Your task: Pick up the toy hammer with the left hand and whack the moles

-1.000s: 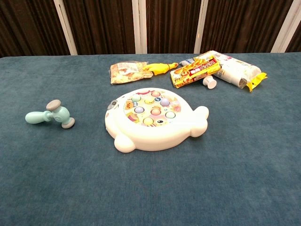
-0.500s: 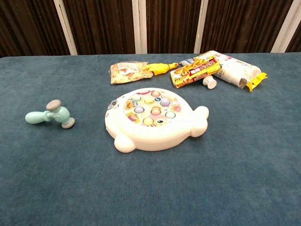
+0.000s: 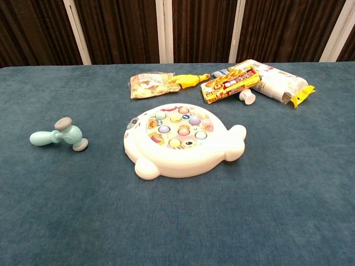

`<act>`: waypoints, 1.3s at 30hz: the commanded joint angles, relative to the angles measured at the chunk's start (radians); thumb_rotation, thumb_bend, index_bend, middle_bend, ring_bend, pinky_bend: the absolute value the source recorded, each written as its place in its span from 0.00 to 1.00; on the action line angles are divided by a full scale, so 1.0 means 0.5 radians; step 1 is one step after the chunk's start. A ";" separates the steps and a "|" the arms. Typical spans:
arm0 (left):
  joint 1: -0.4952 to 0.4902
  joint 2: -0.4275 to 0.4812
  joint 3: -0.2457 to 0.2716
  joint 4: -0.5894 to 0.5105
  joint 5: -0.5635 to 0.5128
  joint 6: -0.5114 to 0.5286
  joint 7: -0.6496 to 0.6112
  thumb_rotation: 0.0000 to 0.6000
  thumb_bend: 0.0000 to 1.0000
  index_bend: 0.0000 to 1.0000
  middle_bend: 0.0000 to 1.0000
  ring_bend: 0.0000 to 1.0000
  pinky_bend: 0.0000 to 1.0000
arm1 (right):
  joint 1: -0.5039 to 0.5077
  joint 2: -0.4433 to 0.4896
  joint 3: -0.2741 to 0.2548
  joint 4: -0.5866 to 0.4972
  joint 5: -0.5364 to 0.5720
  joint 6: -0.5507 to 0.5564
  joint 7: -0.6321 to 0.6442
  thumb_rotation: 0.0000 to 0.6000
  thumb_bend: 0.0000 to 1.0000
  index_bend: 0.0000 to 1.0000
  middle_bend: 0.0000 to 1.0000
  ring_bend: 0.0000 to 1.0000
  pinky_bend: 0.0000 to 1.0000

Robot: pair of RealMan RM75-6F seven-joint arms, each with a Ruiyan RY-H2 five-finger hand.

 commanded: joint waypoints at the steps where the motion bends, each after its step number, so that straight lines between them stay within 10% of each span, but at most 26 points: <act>1: -0.131 -0.066 -0.059 -0.010 -0.159 -0.135 0.148 1.00 0.25 0.34 0.14 0.00 0.02 | 0.001 0.001 0.000 -0.002 0.002 -0.003 0.006 1.00 0.25 0.00 0.00 0.00 0.00; 39: -0.708 -0.729 -0.068 0.310 -0.931 -0.244 0.803 1.00 0.44 0.50 0.23 0.00 0.03 | 0.010 0.024 0.003 -0.025 0.030 -0.057 0.148 1.00 0.25 0.00 0.00 0.00 0.00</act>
